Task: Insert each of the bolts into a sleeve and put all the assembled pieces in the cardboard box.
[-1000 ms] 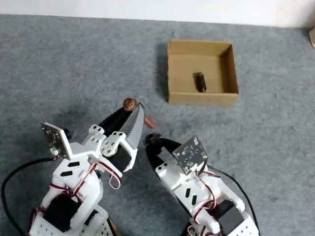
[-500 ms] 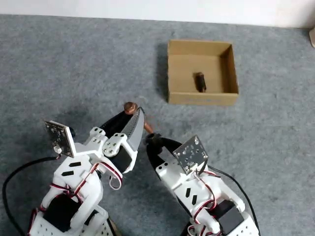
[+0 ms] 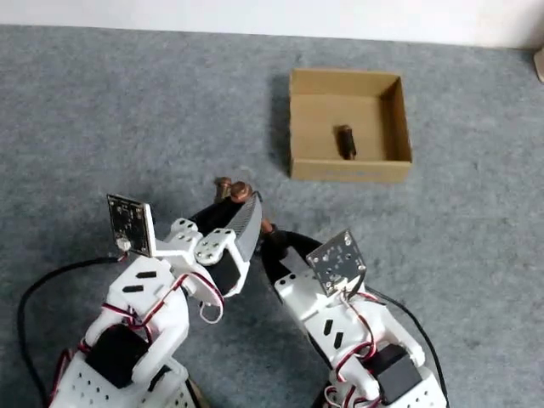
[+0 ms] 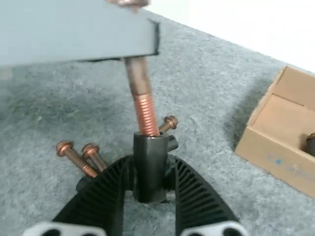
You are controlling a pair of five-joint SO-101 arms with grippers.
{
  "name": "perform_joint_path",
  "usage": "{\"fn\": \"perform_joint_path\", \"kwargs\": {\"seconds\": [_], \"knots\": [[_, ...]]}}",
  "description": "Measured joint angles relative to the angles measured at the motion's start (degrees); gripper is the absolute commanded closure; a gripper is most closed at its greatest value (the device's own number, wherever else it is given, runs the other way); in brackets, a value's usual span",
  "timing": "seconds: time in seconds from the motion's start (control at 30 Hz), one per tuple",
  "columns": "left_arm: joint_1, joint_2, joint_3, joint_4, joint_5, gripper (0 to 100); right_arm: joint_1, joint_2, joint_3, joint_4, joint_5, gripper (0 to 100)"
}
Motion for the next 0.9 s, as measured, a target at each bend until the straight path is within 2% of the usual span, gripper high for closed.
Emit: {"fn": "perform_joint_path", "kwargs": {"seconds": [0.3,0.9], "knots": [[1.67,0.09,-0.09,0.09,-0.35,99,0.53,0.00,0.00,-0.09,0.00,99.4],[-0.53,1.49,0.00,0.18,0.09,99,-2.90,0.00,-2.37,1.93,0.00,99.4]]}}
